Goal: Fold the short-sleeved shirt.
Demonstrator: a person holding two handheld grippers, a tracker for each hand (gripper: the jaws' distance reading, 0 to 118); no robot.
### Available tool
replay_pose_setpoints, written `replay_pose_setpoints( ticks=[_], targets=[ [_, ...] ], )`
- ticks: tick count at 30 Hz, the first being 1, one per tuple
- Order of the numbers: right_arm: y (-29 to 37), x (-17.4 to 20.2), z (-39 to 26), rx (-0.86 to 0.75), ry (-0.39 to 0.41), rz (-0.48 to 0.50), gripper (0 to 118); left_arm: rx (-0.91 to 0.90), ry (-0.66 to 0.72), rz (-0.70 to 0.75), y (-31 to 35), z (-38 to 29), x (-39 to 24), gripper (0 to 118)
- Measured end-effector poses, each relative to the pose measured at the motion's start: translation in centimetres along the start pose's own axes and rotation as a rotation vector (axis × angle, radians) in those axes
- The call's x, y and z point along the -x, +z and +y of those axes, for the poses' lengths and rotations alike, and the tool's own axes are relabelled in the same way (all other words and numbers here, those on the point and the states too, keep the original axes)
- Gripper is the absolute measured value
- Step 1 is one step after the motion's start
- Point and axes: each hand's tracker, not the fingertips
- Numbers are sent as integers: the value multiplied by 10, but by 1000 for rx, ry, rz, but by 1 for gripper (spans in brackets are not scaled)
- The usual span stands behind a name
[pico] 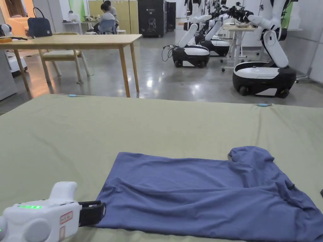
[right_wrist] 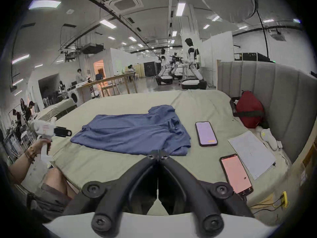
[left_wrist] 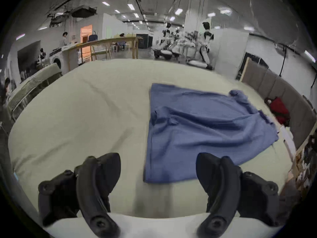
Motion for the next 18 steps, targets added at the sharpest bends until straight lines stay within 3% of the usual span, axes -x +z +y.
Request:
replay_pose_setpoints(
  ticks=[6, 7, 9, 10, 12, 16, 17, 18],
  targets=[
    [0, 11, -3, 54, 56, -35, 0, 186, -18, 46, -55, -5, -3, 87],
    [-1, 11, -3, 68, 60, -35, 0, 143, -45, 59, -43, -3, -8, 77],
    [-6, 10, -3, 94, 73, -36, 0, 129, -30, 26, -28, -3, -17, 25],
    [-12, 15, 0, 116, 91, -32, 0, 131, -45, 38, -26, -8, -23, 12],
    [-29, 14, 5, 138, 125, -23, 0, 163, -101, 39, -25, -11, -27, 8],
    [-87, 6, 25, 153, 167, -23, 2, 150, -56, 16, -21, -2, -20, 6],
    [-105, 1, 27, 162, 175, -23, 7, 152, -47, 5, -17, 0, -20, 6],
    [-120, -1, 31, 178, 184, -35, 22, 140, -45, 3, -13, 1, -20, 6]
  ],
)
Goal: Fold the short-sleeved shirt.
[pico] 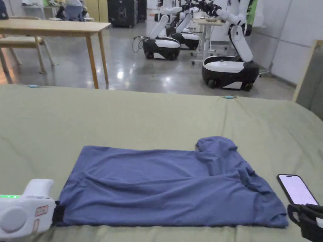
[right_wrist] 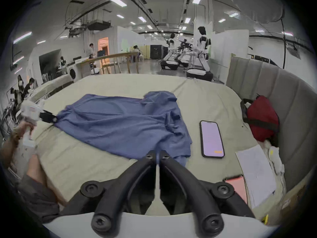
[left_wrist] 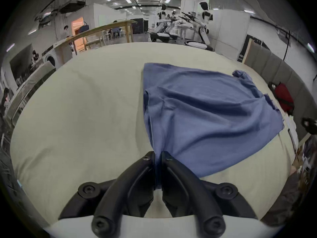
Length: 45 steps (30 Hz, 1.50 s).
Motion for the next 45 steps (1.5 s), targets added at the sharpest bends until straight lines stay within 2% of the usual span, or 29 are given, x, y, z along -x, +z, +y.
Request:
replay_pose_setpoints(
  ticks=[1, 2, 3, 4, 6, 9, 10, 11, 12, 13, 14, 15, 18, 21, 24, 26, 27, 30, 32, 35, 38, 39, 40, 42, 43, 44, 45],
  targets=[
    [-21, -6, 3, 14, -7, -19, 50, -11, 4, -15, 4, 0, -1, 6],
    [-44, -15, 3, 73, -32, -22, 91, -14, 11, -40, 11, 1, -4, 6],
    [-65, -23, 2, 141, -55, -19, 102, -15, 17, -41, 13, 0, -6, 6],
    [-90, -38, -2, 209, -79, -26, 100, -17, 17, -41, 13, -1, -8, 6],
    [-118, -48, -10, 244, -106, -58, 98, -10, 1, -33, 12, 0, -12, 6],
    [-150, -54, -20, 333, -68, -110, 93, 8, -3, -29, 10, -2, -15, 6],
    [-156, -52, -22, 370, -77, -98, 87, 11, 0, -31, 8, -1, -12, 6],
    [-155, -48, -21, 348, -93, -93, 68, 17, 4, -39, 7, -1, -12, 6],
    [-149, -44, -18, 332, -90, -106, 60, 20, 6, -47, 6, -1, -13, 6],
    [-142, -39, -15, 317, -70, -77, 60, 19, 5, -46, 6, -3, -15, 6],
    [-139, -32, -15, 297, -36, -30, 30, 19, -2, -44, 6, -2, -15, 6],
    [-140, -27, -15, 305, -14, -10, 6, 20, -8, -41, 6, -3, -16, 6],
    [-143, -24, -13, 329, 0, -33, 6, 33, -24, -38, 4, -1, -17, 4],
    [-122, -31, -5, 287, -62, -27, 6, 28, -26, -62, 20, 4, -12, 3],
    [-69, -31, -1, 278, -50, -70, 6, -35, 7, -122, 60, 5, 0, 3],
    [-29, -30, -5, 244, -50, -25, 6, -68, -20, -188, 92, -1, 3, 3],
    [-9, -28, -9, 243, -83, 14, 6, -67, -56, -209, 108, -7, 0, 3],
    [40, -22, -32, 238, -85, 7, 6, -74, -92, -133, 140, -37, -5, 3],
    [61, -18, -56, 275, -81, 8, 6, -44, -66, -144, 150, -67, -1, 3],
    [58, -19, -94, 375, -111, -7, 6, 31, -26, -142, 135, -111, 5, 3],
    [31, -20, -116, 398, -112, -35, 7, 77, 9, -138, 106, -139, 9, 3],
    [26, -20, -119, 407, -126, -16, 8, 77, 37, -140, 100, -144, 10, 3],
    [22, -21, -119, 404, -129, -22, 11, 30, 65, -146, 100, -146, 11, 6],
    [23, -23, -115, 400, -129, -22, 23, 11, 119, -174, 103, -144, 18, 23],
    [27, -23, -113, 395, -125, -21, 23, 16, 139, -178, 105, -143, 21, 23],
    [34, -23, -111, 354, -95, -28, 44, -17, 171, -179, 111, -142, 23, 57],
    [44, -22, -108, 315, -63, -51, 77, -36, 176, -213, 118, -141, 24, 94]
  ],
)
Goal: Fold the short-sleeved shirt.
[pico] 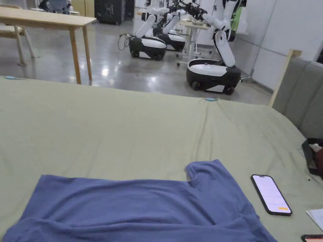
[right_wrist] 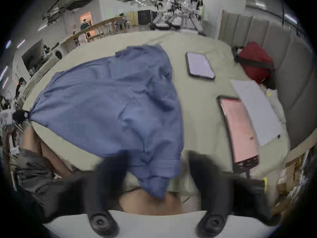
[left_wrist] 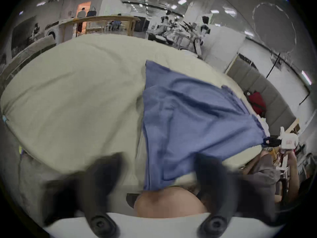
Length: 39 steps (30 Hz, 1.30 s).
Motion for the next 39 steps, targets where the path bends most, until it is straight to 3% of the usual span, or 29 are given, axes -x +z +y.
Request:
replay_pose_setpoints(
  ticks=[1, 2, 4, 5, 6, 7, 8, 9, 12, 17, 19, 20, 21, 22, 28, 29, 31, 32, 33, 39],
  targets=[
    [14, 1, 0, -19, 2, -27, 105, 12, -12, 13, 8, 2, -2, 117],
    [34, 2, 2, -58, -10, -11, 112, -9, -22, 10, 20, 3, -5, 117],
    [80, 7, 4, -173, -66, 35, 110, -76, -64, -12, 51, 9, -16, 115],
    [99, 12, 6, -230, -94, 35, 109, -103, -76, -29, 64, 13, -25, 105],
    [114, 16, 7, -276, -105, 35, 103, -163, -83, -29, 74, 18, -31, 81],
    [128, 17, 6, -347, -110, 52, 84, -220, -111, -7, 84, 26, -40, 38],
    [139, 22, 7, -404, -102, 59, 33, -269, -136, 38, 89, 38, -48, 0],
    [143, 26, 9, -430, -96, 52, 0, -279, -156, 71, 87, 47, -53, 0],
    [144, 30, 16, -425, -98, 76, 0, -273, -164, 38, 73, 95, -56, 0],
    [133, 45, 23, -410, -67, 114, 0, -224, -237, 68, -17, 180, -54, 2],
    [129, 48, 23, -408, -65, 124, 0, -170, -243, 133, -65, 206, -47, 26],
    [128, 49, 24, -406, -65, 130, 0, -133, -255, 145, -86, 216, -42, 62],
    [128, 48, 24, -402, -68, 133, 0, -60, -247, 143, -111, 222, -36, 91],
    [128, 48, 25, -399, -70, 134, 0, -17, -243, 158, -130, 226, -32, 104],
    [134, 41, 31, -394, -84, 73, 0, 199, -278, 244, -221, 219, -9, 94],
    [133, 40, 31, -384, -85, 67, 0, 222, -287, 268, -229, 211, -10, 80],
    [129, 39, 34, -362, -73, 47, 0, 111, -304, 278, -221, 201, -18, 68],
    [126, 38, 37, -348, -57, 39, 0, 77, -302, 249, -213, 200, -22, 32],
    [122, 38, 42, -335, -39, 36, 0, 56, -304, 257, -206, 197, -25, 5],
    [50, 30, 142, -310, 141, 30, 0, 41, -322, 173, -184, 186, -39, 3]
  ],
)
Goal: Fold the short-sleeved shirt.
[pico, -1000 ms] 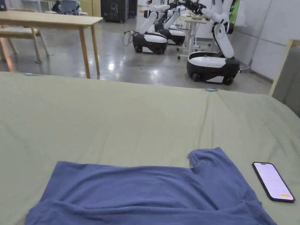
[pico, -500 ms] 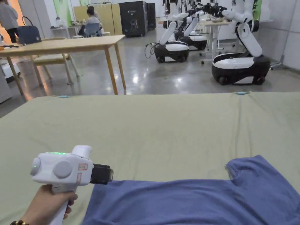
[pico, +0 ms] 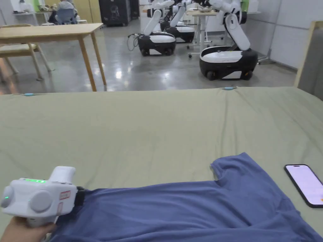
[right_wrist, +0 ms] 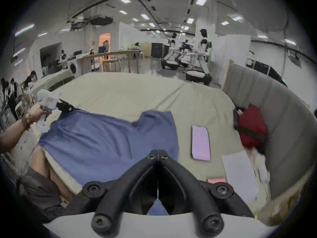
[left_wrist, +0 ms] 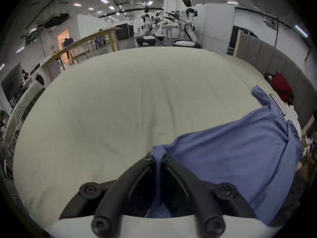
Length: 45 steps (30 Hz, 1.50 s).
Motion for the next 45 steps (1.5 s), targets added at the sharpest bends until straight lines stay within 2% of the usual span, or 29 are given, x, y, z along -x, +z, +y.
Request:
replay_pose_setpoints(
  ticks=[2, 3, 4, 5, 6, 8, 10, 11, 13, 14, 15, 16, 17, 21, 22, 24, 26, 29, 31, 33, 36, 39, 42, 43, 45],
  targets=[
    [-60, -15, 26, 38, 13, 48, 1, -16, 6, -2, 8, 0, -4, 3],
    [-95, -22, 34, 58, 15, 52, 5, -21, 12, -10, 12, 0, -5, 3],
    [-124, -31, 35, 57, 26, 72, 27, -24, 24, -22, 14, 0, -6, 3],
    [-154, -36, 36, 61, 22, 119, 77, -27, 39, -31, 16, -2, -7, 3],
    [-180, -39, 38, 99, 1, 131, 99, -31, 52, -35, 26, -3, -17, 3],
    [-228, -47, 36, 238, -36, 98, 91, -21, 60, -30, 26, -5, -20, 3],
    [-259, -49, 33, 275, -21, 51, 87, -16, 70, -19, 26, -7, -21, 3],
    [-271, -49, 30, 293, -20, 13, 80, -9, 78, -25, 25, -7, -20, 3],
    [-287, -47, 23, 377, 4, -33, 60, -7, 83, -27, 26, -9, -22, 3],
    [-292, -46, 18, 398, 19, -46, 53, -6, 82, -25, 25, -9, -21, 3],
    [-293, -44, 14, 415, 4, -16, 41, -2, 81, -23, 25, -9, -21, 3],
    [-288, -40, 13, 388, -28, -24, 17, 0, 78, -22, 25, -10, -22, 3],
    [-284, -40, 16, 385, -56, -25, 0, 0, 75, -19, 26, -11, -25, 3],
    [-276, -28, 13, 391, 5, -24, 0, -3, 60, -22, 28, -11, -29, 3],
    [-273, -30, 14, 379, -3, -32, 0, -12, 57, -17, 28, -11, -27, 3],
    [-259, -33, 21, 336, -71, 1, 0, -34, 48, 0, 36, -9, -28, 3],
    [-222, -33, 30, 241, -95, 76, 0, -63, 62, -17, 55, -7, -22, 3],
    [-140, -28, 41, 133, -12, 70, 0, -150, 57, -67, 112, -14, -22, 3],
    [-83, -28, 35, 99, 22, 125, 0, -219, 45, -68, 153, -32, -20, 3],
    [-30, -24, 18, 58, 57, 136, 0, -222, 43, -63, 183, -57, -23, 3],
    [23, -16, -30, 79, 48, 136, 0, -214, 51, -71, 207, -104, -22, 3],
    [38, -10, -87, 188, 27, 128, 0, -150, 77, -56, 199, -154, -22, 3],
    [19, -4, -135, 323, 4, 134, 1, -36, 111, -97, 173, -194, -24, 3],
    [8, -2, -148, 361, 10, 110, 1, -7, 128, -94, 164, -203, -26, 3],
    [-15, -5, -164, 357, 43, 59, 1, -50, 139, -93, 156, -213, -28, 3]
  ],
)
